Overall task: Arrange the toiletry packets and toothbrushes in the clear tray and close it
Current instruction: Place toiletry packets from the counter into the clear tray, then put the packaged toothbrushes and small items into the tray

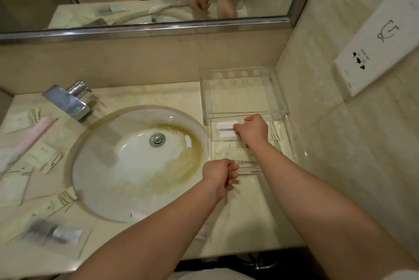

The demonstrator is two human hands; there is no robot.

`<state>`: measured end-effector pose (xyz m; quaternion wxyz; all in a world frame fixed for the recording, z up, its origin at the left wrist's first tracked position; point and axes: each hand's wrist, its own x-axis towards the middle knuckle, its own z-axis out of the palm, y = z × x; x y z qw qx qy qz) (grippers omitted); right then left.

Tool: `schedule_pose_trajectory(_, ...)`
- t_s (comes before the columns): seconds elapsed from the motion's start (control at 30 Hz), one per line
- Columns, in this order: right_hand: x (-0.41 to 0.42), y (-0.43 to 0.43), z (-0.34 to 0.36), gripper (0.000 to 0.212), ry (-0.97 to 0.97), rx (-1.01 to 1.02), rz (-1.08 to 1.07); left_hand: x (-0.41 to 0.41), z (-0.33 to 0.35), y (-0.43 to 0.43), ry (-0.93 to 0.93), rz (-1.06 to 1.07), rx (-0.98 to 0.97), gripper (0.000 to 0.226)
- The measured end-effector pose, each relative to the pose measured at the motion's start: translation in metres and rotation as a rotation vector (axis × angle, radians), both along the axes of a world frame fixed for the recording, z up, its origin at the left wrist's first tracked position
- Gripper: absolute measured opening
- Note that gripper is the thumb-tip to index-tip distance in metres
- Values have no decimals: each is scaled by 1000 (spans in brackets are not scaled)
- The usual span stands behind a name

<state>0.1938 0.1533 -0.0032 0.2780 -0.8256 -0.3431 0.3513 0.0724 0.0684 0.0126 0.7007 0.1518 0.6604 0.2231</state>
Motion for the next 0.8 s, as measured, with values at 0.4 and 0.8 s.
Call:
schedule_pose_trajectory(0.4, -109, -136, 15, 17, -81, 180, 733, -137, 22, -41, 245, 169, 329, 18)
schedule_pose_trajectory(0.8, -197, -163, -16, 5, -513, -19, 1328, -241, 3, -92, 395, 333, 314, 21)
